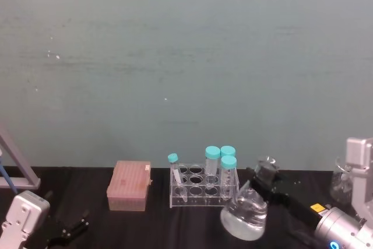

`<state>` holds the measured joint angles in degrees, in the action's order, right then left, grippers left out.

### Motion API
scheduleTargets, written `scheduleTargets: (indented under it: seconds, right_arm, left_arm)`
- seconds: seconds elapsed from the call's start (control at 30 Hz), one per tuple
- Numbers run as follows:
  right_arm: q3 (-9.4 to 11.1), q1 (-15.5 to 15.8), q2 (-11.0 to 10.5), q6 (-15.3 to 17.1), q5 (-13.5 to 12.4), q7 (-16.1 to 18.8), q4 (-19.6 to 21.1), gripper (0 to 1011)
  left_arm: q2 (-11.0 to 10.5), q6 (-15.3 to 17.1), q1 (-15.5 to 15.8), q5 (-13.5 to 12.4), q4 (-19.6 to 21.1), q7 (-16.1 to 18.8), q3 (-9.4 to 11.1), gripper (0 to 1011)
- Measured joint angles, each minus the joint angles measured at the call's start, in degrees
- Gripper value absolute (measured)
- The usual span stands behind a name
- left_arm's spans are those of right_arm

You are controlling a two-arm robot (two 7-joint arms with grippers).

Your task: Pick up the beaker with the right gripper, shake it three times, and then put it down.

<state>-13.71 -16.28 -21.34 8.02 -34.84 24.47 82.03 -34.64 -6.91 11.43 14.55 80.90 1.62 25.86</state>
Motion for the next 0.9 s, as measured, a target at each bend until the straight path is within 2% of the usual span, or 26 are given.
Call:
scheduleTargets:
  seconds: [0.03, 0.1, 0.2, 0.23, 0.3, 0.33, 0.4, 0.43, 0.57, 0.63, 0.7, 0.73, 0.83, 0.87, 0.9]
  right_arm:
    - [0.7, 0.2, 0.6, 1.0, -1.9, 0.3, 0.0, 457]
    - [4.0, 1.1, 3.6, 6.0, -10.7, 0.9, -0.3, 456]
    - [6.6, 1.6, 6.0, 9.7, -16.9, 0.2, -0.6, 457]
    - [8.2, 2.0, 7.6, 11.9, -20.6, -0.6, -0.8, 457]
    - [9.5, 2.2, 8.8, 13.6, -23.5, -1.6, -1.0, 457]
    - [10.8, 2.4, 10.1, 15.2, -26.3, -2.6, -1.3, 457]
    - [11.9, 2.5, 11.1, 16.6, -29.0, -3.8, -1.6, 456]
    - [12.8, 2.5, 12.0, 17.6, -31.1, -4.8, -1.8, 457]
    - [14.0, 2.6, 13.2, 19.1, -34.6, -6.4, -2.2, 456]
    - [13.7, 2.5, 12.8, 19.0, -34.6, -6.6, -2.4, 457]
    - [12.5, 2.3, 11.5, 17.6, -32.3, -5.9, -2.4, 457]
    - [10.5, 1.8, 9.4, 15.0, -27.9, -4.6, -2.4, 456]
    - [7.2, 1.0, 5.9, 10.3, -20.4, -3.0, -2.4, 457]
    - [4.7, 0.3, 3.2, 6.5, -14.6, -2.2, -2.4, 457]
    - [3.8, 0.1, 2.3, 4.9, -12.3, -2.1, -2.4, 457]
  left_arm:
    - [0.0, 0.0, 0.0, 0.0, 0.0, 0.0, 0.0, 1000]
    - [0.0, 0.0, 0.0, 0.0, 0.0, 0.0, 0.0, 1000]
    - [0.0, 0.0, 0.0, 0.0, 0.0, 0.0, 0.0, 1000]
    - [0.0, 0.0, 0.0, 0.0, 0.0, 0.0, 0.0, 1000]
    - [0.0, 0.0, 0.0, 0.0, 0.0, 0.0, 0.0, 1000]
    - [0.0, 0.0, 0.0, 0.0, 0.0, 0.0, 0.0, 1000]
    - [0.0, 0.0, 0.0, 0.0, 0.0, 0.0, 0.0, 1000]
    - [0.0, 0.0, 0.0, 0.0, 0.0, 0.0, 0.0, 1000]
    - [0.0, 0.0, 0.0, 0.0, 0.0, 0.0, 0.0, 1000]
    - [0.0, 0.0, 0.0, 0.0, 0.0, 0.0, 0.0, 1000]
    - [0.0, 0.0, 0.0, 0.0, 0.0, 0.0, 0.0, 1000]
    - [0.0, 0.0, 0.0, 0.0, 0.0, 0.0, 0.0, 1000]
    - [0.0, 0.0, 0.0, 0.0, 0.0, 0.0, 0.0, 1000]
    - [0.0, 0.0, 0.0, 0.0, 0.0, 0.0, 0.0, 1000]
    - [0.0, 0.0, 0.0, 0.0, 0.0, 0.0, 0.0, 1000]
